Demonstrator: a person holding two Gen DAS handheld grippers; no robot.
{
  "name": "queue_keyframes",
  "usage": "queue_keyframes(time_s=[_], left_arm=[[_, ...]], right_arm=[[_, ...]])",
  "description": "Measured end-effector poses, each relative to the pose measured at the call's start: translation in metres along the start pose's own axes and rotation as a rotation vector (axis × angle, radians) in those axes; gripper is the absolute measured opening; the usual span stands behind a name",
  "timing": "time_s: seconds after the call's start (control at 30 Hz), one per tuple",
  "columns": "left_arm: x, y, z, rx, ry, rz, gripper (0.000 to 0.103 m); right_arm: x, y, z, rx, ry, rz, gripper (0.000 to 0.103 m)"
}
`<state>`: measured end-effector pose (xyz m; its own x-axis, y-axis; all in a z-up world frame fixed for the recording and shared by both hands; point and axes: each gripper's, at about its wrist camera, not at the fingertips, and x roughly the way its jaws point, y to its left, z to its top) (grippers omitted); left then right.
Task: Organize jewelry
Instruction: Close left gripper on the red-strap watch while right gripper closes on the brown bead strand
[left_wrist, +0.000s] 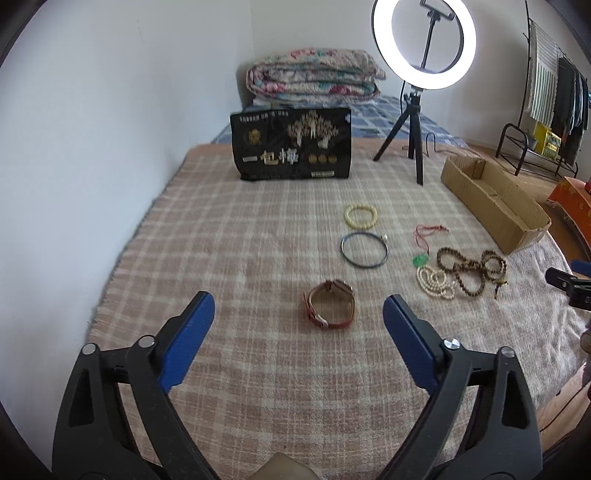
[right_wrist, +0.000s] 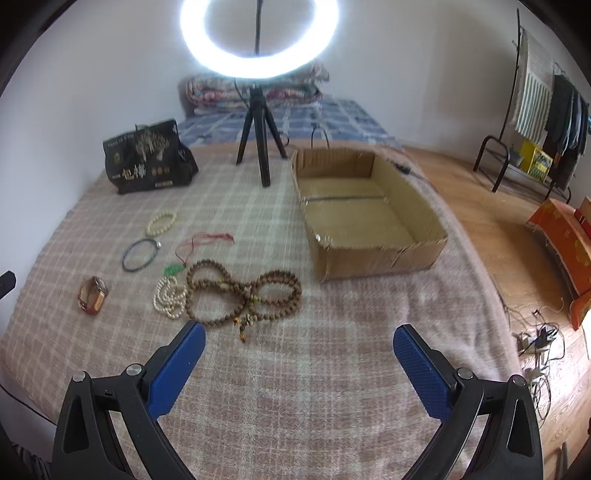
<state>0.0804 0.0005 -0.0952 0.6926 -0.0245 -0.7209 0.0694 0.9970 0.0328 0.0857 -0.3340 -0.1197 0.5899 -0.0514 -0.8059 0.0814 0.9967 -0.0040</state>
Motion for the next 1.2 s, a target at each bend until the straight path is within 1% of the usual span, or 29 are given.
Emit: queue_keyframes(time_s=[0.03,0.1,0.17,0.23,0.3,0.43,0.47,0.5,0.67,0.77,0.87,1.07,1.2], left_arm=[[0.005,0.003,-0.001,-0.007,0.015,-0.007,0.09],[0.017,0.007,-0.004,-0.018,0.045,-0.022,0.082],[0.028,0.01,-0.006,-0.033,0.072,-0.045,0.077],[0.041,0.012,-0.007,-0.048,0.097,-0.061,0.074],[0.054,0.014,-0.009,-0.059,0.124,-0.077,0.061],[0.077,0.014,-0.01,-0.087,0.167,-0.118,0.054],[0.082,0.014,-0.01,-0.093,0.178,-0.126,0.05],[0.087,0.014,-0.01,-0.098,0.188,-0.132,0.049],[0.104,0.015,-0.01,-0.113,0.209,-0.147,0.048],[0.112,0.016,-0.01,-0.116,0.217,-0.152,0.041],[0.12,0.017,-0.012,-0.125,0.229,-0.161,0.041],[0.132,0.019,-0.015,-0.138,0.249,-0.174,0.041],[0.14,0.019,-0.017,-0.15,0.262,-0.184,0.041]], right_arm=[[0.008,0.0,0.0,0.007,0.019,0.008,0.103],[0.022,0.001,-0.001,0.014,0.039,0.015,0.103],[0.033,0.003,0.0,0.017,0.057,0.016,0.103],[0.043,0.006,0.002,0.02,0.072,0.012,0.103],[0.054,0.009,0.004,0.026,0.088,0.01,0.103],[0.071,0.014,0.007,0.051,0.104,0.011,0.103],[0.075,0.015,0.007,0.06,0.111,0.014,0.103],[0.079,0.015,0.007,0.071,0.119,0.016,0.103],[0.099,0.015,0.008,0.122,0.155,0.012,0.102],[0.107,0.015,0.009,0.153,0.17,0.013,0.101],[0.114,0.017,0.012,0.163,0.176,0.004,0.099],[0.127,0.03,0.015,0.105,0.176,-0.055,0.097],[0.13,0.037,0.018,0.08,0.151,-0.064,0.095]])
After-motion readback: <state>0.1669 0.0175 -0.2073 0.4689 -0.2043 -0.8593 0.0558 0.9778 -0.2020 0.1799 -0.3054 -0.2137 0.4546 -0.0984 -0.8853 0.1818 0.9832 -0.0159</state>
